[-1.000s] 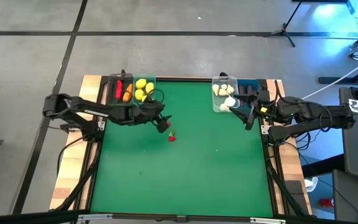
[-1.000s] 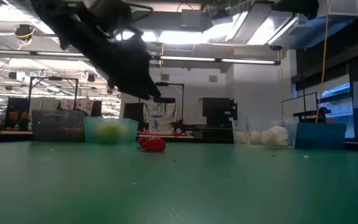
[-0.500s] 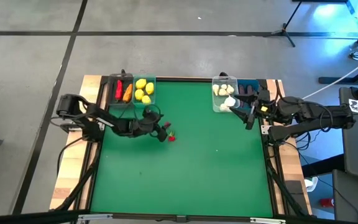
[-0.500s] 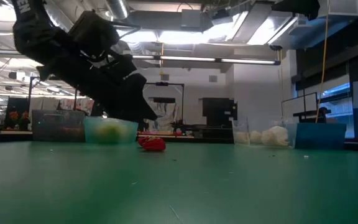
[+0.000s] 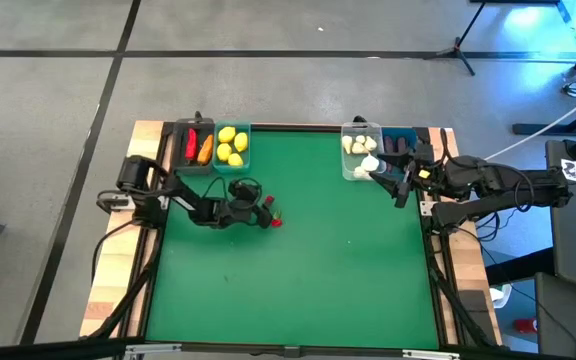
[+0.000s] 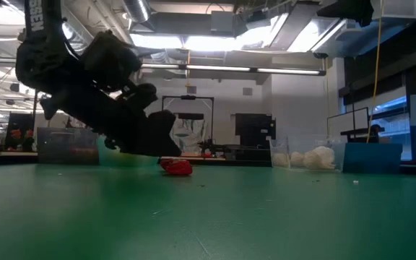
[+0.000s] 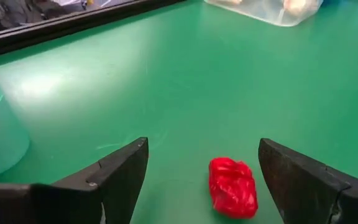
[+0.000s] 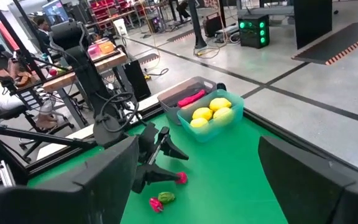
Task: Sort produce into baskets
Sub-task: Put the top red pepper into the black bin
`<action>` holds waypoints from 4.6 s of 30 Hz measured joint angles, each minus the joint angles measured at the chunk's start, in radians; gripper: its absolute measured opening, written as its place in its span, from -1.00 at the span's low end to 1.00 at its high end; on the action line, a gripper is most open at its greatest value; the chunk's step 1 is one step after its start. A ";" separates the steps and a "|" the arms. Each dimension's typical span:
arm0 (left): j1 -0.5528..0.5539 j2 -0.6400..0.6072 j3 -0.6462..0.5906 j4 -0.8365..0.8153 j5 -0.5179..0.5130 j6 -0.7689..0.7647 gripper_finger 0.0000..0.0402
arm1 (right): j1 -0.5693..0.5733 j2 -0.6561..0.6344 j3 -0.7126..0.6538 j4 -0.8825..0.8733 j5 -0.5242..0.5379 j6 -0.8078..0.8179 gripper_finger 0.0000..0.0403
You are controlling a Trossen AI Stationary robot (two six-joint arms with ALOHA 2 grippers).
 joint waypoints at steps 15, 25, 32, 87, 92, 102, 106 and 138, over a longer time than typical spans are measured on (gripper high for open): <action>-0.013 0.083 0.001 0.026 0.006 -0.091 0.36 | 0.000 0.000 0.000 -0.043 0.018 0.000 0.64; 0.007 0.083 0.003 0.029 0.032 -0.086 0.00 | 0.000 0.000 0.000 -0.040 0.019 0.017 0.64; 0.039 0.083 0.006 0.028 0.060 -0.084 -0.24 | 0.000 0.000 0.000 -0.038 0.021 0.030 0.64; 0.578 -0.705 0.006 -0.680 0.339 0.045 0.19 | 0.000 0.001 0.001 -0.039 0.106 -0.033 0.64; 0.564 -0.706 0.006 -0.663 0.524 0.087 0.27 | 0.000 0.001 0.001 -0.039 0.106 -0.030 0.64; 0.574 -0.705 0.006 -0.674 0.517 0.173 0.22 | 0.000 0.001 0.001 -0.039 0.107 -0.035 0.64; 0.661 -0.700 0.051 -0.821 0.621 0.168 0.19 | 0.000 0.001 0.001 -0.039 0.107 -0.042 0.64; 0.763 -0.188 0.650 -1.449 0.701 0.056 0.18 | 0.000 0.000 0.001 -0.070 0.185 -0.141 0.64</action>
